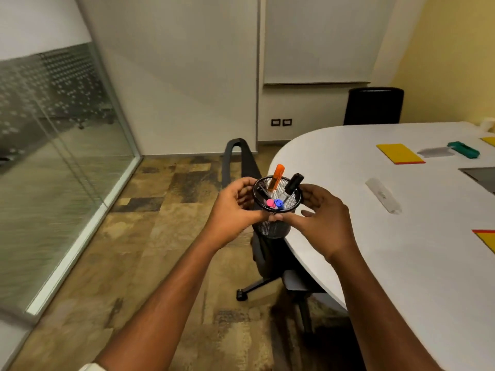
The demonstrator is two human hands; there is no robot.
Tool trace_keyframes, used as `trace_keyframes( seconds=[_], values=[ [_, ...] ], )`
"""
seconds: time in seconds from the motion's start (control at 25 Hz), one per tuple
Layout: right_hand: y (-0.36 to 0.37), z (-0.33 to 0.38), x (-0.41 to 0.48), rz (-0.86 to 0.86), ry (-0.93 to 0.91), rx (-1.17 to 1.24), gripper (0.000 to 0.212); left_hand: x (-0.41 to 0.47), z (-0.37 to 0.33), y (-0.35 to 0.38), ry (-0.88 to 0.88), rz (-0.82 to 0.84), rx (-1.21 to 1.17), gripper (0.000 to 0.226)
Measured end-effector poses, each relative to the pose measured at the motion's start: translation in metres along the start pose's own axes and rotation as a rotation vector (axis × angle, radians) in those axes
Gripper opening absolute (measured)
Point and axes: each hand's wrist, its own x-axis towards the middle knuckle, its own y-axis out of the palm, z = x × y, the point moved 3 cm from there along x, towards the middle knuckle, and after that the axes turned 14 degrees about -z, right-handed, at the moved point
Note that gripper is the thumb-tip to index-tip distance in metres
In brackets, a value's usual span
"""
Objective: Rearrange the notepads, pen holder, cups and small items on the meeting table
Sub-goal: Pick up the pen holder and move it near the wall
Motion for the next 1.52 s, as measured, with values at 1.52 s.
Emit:
trace_keyframes(
  seconds=[1.52],
  values=[
    [0.537, 0.112, 0.307, -0.012, 0.012, 0.297, 0.080, 0.507, 0.124, -0.337, 0.042, 0.013, -0.372, 0.057]
  ],
)
